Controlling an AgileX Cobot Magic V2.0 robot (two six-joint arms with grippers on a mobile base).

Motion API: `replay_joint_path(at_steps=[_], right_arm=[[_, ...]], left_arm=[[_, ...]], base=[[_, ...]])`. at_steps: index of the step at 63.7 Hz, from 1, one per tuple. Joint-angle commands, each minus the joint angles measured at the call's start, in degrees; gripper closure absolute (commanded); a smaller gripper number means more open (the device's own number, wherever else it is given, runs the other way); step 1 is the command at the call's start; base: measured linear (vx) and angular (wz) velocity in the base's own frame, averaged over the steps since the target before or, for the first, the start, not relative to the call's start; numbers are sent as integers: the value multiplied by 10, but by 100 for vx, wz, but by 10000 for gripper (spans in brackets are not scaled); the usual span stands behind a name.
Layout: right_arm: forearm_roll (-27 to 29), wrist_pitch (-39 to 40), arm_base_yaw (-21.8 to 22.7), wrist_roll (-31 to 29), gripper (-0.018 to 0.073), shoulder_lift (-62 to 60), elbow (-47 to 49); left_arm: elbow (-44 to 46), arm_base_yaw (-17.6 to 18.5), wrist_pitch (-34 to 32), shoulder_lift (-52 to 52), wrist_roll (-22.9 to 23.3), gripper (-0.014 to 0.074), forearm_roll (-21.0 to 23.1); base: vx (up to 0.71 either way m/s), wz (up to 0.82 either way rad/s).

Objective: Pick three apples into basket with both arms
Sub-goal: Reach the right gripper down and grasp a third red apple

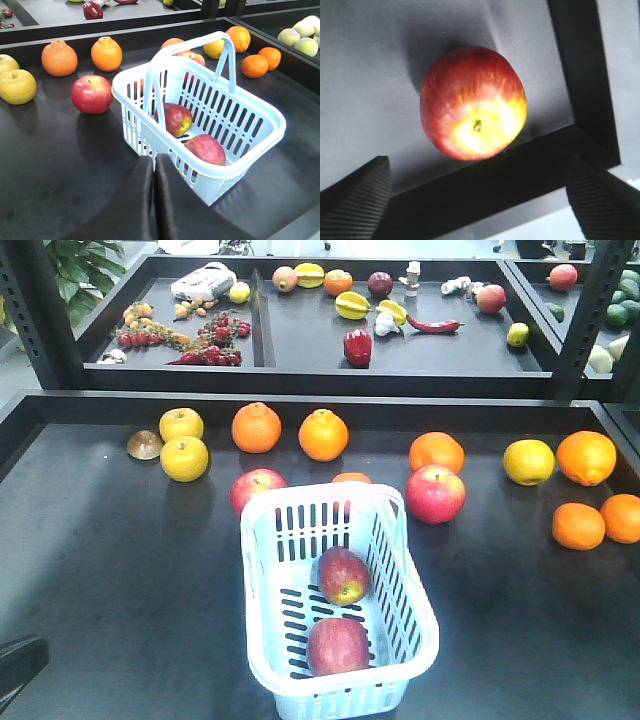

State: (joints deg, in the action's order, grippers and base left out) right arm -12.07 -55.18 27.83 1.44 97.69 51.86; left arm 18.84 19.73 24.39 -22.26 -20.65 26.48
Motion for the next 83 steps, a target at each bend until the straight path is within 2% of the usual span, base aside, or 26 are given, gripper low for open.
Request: replay_joint_path(at_steps=[1, 16, 36, 48, 65, 83], right_arm=[[-14, 13, 3, 1, -94, -10, 12], [-44, 48, 3, 17, -90, -7, 12], [-44, 79, 3, 26, -85, -7, 12], [-39, 69, 3, 27, -80, 27, 12], [-43, 106, 3, 36, -71, 39, 12], [-54, 109, 3, 39, -64, 81, 12]], left_arm=[[14, 1, -31, -3, 7, 602, 12], [14, 1, -31, -3, 7, 602, 12], [14, 1, -31, -3, 7, 602, 12], [14, 1, -31, -3, 7, 602, 12], [14, 1, -31, -3, 7, 602, 12], [14, 1, -31, -3, 7, 602, 12]], base=[[0, 0], [0, 0], [0, 0], [0, 0], [0, 0], [0, 0]])
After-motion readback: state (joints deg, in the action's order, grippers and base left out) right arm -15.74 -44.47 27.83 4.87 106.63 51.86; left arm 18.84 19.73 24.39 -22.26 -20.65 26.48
